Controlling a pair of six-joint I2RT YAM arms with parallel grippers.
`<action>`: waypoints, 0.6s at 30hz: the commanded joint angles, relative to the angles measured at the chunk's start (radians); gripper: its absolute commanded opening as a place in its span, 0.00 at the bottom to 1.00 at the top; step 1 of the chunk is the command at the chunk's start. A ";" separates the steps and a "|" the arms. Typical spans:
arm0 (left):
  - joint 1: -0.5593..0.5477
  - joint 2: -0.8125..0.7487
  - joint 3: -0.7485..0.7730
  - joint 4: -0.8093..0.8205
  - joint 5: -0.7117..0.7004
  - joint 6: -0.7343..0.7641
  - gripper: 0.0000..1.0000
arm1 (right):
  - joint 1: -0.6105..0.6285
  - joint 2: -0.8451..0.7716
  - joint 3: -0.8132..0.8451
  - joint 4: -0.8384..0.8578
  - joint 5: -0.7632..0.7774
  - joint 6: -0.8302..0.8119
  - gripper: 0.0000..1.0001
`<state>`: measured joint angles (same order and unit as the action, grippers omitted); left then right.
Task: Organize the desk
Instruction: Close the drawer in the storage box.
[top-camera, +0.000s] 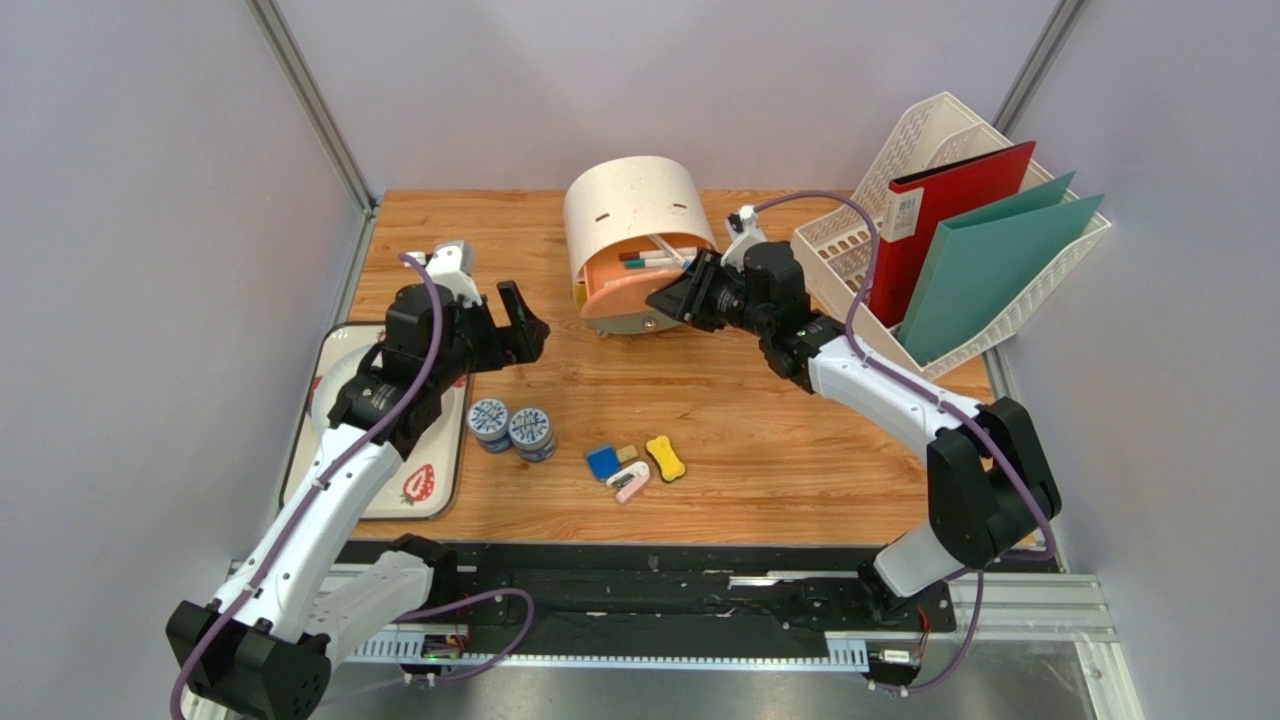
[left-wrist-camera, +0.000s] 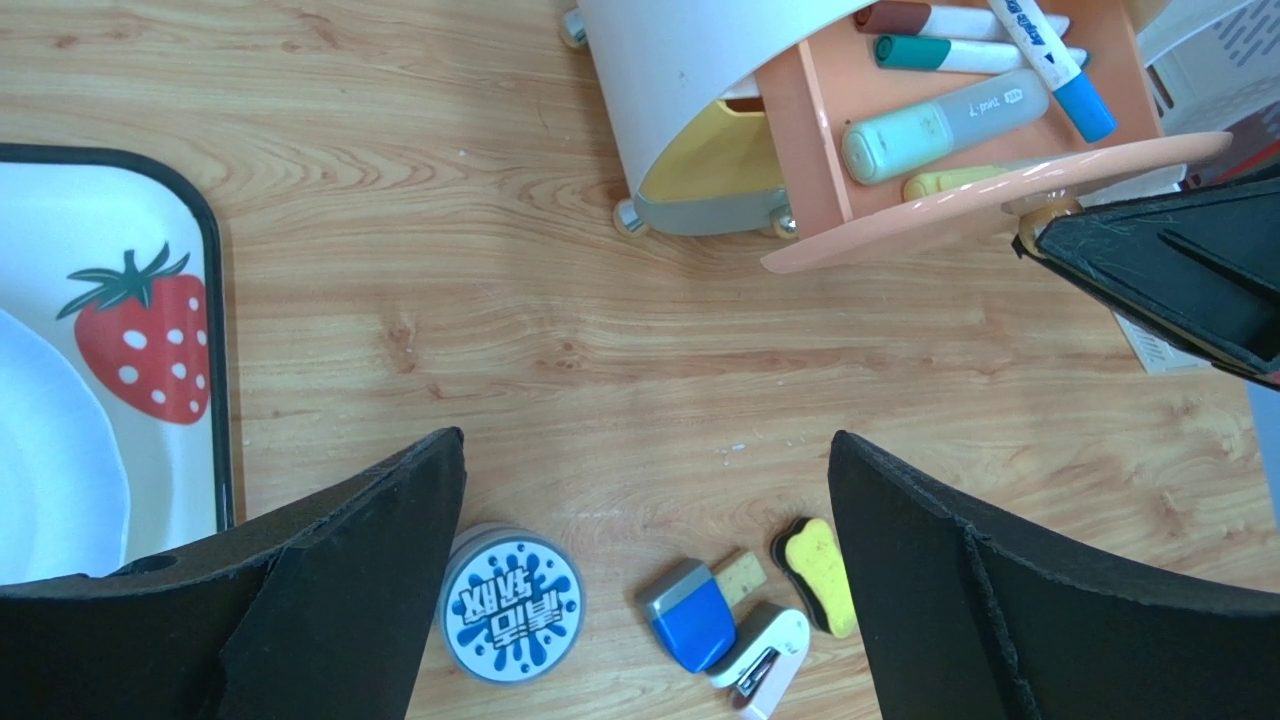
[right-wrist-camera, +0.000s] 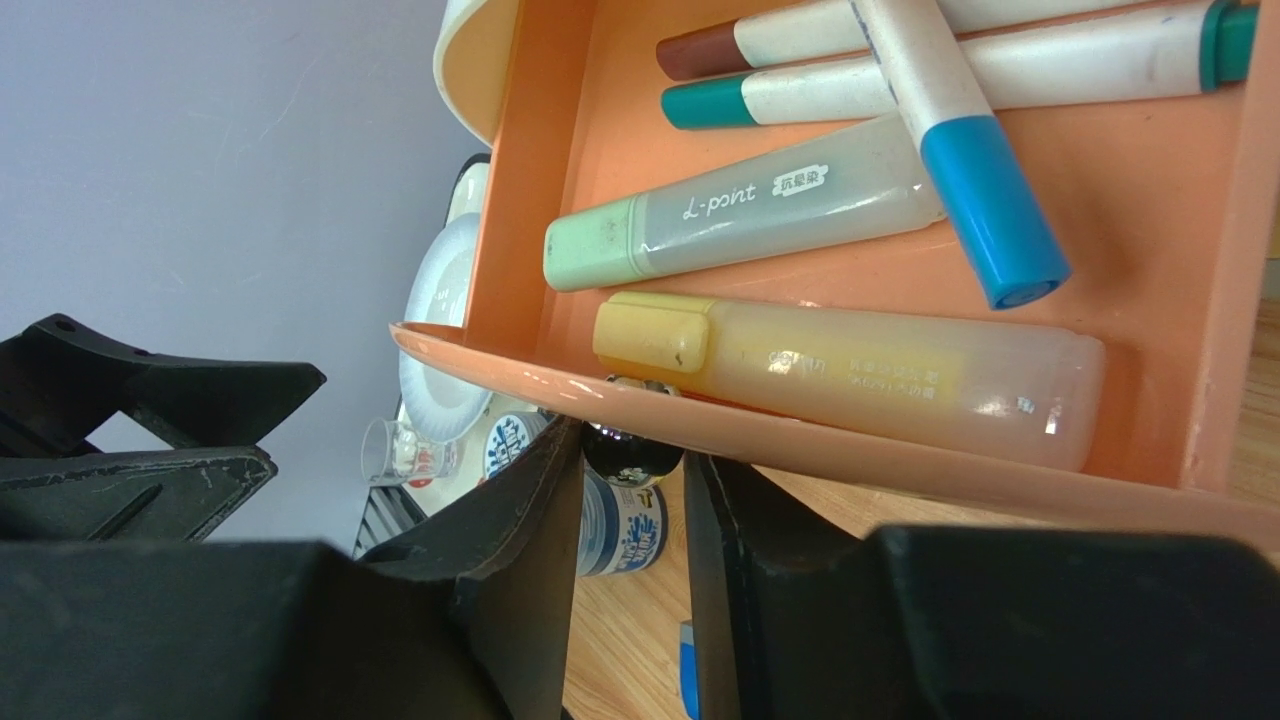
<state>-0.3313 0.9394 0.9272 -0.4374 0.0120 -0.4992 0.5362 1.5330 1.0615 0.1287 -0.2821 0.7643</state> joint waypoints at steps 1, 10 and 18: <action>0.008 -0.024 -0.008 0.014 -0.010 0.002 0.99 | 0.007 0.019 0.041 0.060 0.050 0.020 0.31; 0.008 -0.027 -0.011 0.012 -0.010 -0.001 0.99 | 0.007 0.070 0.092 0.091 0.072 0.033 0.29; 0.008 -0.028 -0.008 0.006 -0.035 0.002 0.99 | 0.007 0.153 0.186 0.103 0.104 0.024 0.29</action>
<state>-0.3309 0.9298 0.9215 -0.4389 -0.0017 -0.4992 0.5388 1.6543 1.1797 0.1654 -0.2150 0.7895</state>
